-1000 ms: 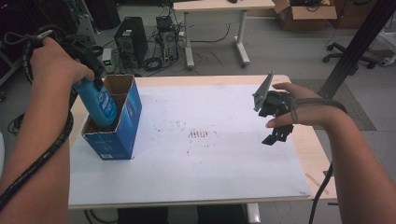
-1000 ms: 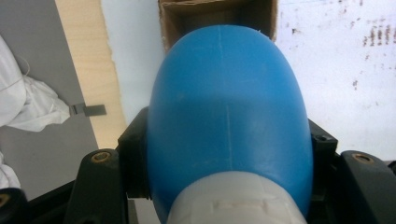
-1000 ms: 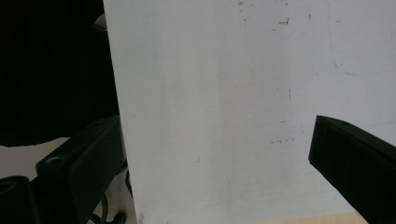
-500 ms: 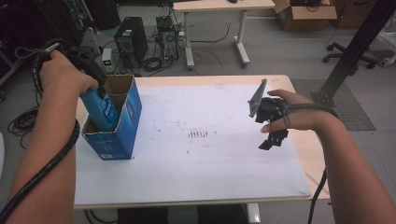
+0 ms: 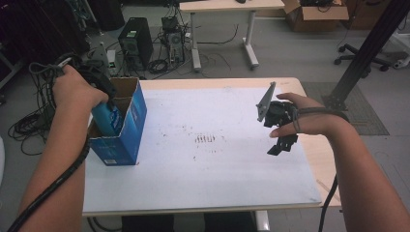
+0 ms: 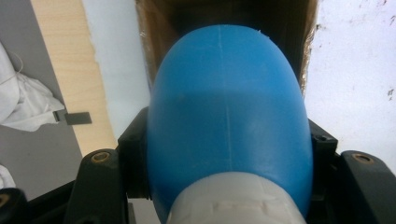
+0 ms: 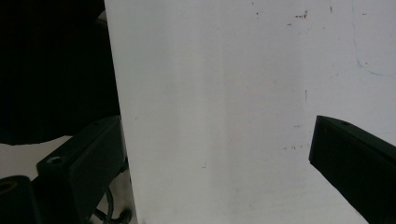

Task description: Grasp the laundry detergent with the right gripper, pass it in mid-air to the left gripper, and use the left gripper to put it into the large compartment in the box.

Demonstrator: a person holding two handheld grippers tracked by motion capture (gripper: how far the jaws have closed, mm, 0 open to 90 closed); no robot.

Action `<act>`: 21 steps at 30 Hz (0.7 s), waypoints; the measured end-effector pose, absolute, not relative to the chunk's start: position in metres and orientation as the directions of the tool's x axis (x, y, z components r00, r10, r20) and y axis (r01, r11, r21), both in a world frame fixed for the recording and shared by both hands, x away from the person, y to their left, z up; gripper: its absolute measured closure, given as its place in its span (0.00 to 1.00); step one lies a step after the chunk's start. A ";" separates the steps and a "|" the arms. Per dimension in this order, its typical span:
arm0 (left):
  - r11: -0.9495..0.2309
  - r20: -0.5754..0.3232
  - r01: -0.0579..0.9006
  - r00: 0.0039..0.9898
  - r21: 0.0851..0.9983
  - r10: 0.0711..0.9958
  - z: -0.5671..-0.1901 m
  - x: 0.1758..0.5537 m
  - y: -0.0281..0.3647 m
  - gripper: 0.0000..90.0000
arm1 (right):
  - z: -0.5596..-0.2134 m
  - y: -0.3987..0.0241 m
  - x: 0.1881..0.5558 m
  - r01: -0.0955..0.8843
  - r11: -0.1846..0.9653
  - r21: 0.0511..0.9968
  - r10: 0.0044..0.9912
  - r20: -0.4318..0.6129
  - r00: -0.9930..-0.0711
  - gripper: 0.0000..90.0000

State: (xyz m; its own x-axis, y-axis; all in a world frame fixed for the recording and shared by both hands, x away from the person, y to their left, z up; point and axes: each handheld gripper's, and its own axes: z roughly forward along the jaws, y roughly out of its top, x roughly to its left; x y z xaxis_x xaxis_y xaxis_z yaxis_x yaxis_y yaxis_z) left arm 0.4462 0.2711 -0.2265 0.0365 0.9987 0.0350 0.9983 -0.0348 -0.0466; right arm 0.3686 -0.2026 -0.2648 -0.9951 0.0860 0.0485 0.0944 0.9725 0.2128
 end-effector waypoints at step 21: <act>-0.043 0.043 0.998 0.045 -0.043 0.998 -0.263 0.443 0.264 0.42 | -0.266 -0.200 0.370 0.091 0.973 0.213 0.081 0.053 -0.995 0.04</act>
State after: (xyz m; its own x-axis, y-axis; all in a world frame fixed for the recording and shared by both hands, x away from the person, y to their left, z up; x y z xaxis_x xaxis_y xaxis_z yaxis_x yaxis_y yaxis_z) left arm 0.4434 0.2637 -0.2634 0.0452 0.9980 0.0432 0.9981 -0.0433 -0.0427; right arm 0.3697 -0.2003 -0.2659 -0.9953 0.0811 0.0531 0.0906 0.9729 0.2129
